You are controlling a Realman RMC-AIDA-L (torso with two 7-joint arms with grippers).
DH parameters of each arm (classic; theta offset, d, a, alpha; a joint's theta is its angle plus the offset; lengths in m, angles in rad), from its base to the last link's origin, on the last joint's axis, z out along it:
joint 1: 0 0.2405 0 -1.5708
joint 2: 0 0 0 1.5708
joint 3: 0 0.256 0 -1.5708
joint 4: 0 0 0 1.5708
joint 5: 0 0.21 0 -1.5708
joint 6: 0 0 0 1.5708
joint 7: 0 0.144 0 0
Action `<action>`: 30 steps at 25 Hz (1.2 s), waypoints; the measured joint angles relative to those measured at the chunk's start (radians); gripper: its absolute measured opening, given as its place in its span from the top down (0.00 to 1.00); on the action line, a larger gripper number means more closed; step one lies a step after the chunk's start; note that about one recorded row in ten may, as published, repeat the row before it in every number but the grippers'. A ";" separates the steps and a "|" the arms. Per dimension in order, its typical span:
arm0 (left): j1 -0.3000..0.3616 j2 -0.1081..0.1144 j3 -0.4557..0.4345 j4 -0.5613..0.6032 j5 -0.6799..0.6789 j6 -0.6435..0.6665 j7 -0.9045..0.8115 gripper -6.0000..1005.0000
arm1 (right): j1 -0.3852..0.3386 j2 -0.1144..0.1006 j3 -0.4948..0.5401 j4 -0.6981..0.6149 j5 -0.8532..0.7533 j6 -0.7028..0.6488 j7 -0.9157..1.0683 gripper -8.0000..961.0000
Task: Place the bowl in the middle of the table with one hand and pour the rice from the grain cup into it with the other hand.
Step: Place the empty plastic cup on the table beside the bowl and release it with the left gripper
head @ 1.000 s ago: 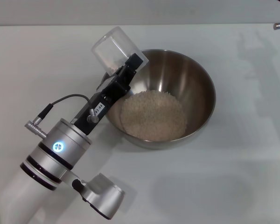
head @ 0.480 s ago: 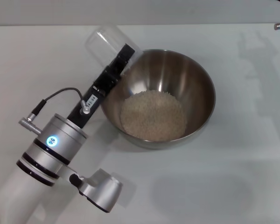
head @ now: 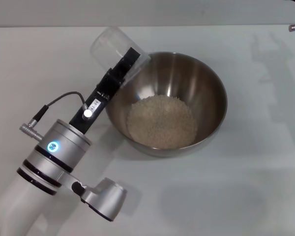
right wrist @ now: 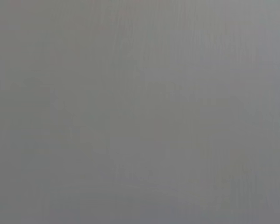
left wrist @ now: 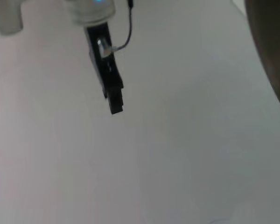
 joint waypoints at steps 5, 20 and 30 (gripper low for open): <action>0.019 0.000 -0.046 -0.015 -0.003 0.005 -0.199 0.98 | 0.000 0.000 0.000 -0.001 0.001 0.000 0.001 0.54; 0.087 0.006 -0.385 -0.065 -0.133 -0.130 -1.225 0.95 | 0.000 0.000 0.000 0.004 0.000 0.000 0.004 0.54; 0.075 0.006 -0.432 -0.054 -0.160 -0.336 -1.584 0.93 | -0.001 0.000 0.000 0.005 -0.004 0.000 0.005 0.54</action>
